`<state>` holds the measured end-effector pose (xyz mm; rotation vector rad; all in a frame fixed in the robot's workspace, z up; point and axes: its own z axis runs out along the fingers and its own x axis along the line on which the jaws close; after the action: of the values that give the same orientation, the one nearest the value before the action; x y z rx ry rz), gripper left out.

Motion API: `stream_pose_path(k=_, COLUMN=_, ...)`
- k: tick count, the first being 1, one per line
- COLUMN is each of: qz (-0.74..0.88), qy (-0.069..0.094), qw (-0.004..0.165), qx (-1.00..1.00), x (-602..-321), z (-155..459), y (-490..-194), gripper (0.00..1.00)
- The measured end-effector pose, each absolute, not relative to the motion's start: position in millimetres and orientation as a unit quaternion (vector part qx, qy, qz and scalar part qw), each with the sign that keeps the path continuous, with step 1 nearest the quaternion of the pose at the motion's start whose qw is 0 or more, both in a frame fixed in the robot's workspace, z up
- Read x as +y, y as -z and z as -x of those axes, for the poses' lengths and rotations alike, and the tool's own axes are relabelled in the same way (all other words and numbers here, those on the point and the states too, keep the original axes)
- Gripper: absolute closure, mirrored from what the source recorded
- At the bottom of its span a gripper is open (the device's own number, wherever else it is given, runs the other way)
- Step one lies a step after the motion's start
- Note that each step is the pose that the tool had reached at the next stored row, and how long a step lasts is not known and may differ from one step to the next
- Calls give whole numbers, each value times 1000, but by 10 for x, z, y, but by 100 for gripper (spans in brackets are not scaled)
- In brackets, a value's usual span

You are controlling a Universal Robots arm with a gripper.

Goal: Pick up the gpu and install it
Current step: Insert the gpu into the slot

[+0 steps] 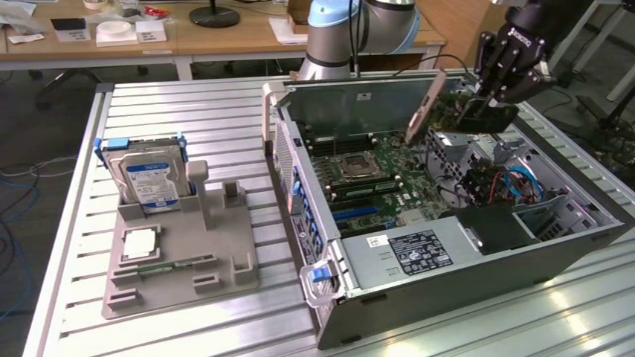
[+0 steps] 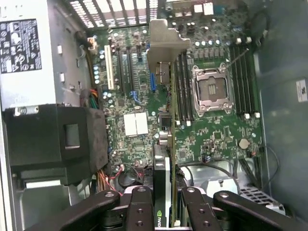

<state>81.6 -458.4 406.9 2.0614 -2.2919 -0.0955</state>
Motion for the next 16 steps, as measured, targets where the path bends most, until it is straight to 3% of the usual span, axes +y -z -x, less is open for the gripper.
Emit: stream_pose_path(k=16, qz=-690, qy=30, qw=30, qx=-722, x=-4584, z=-816, y=-4065, gripper=73)
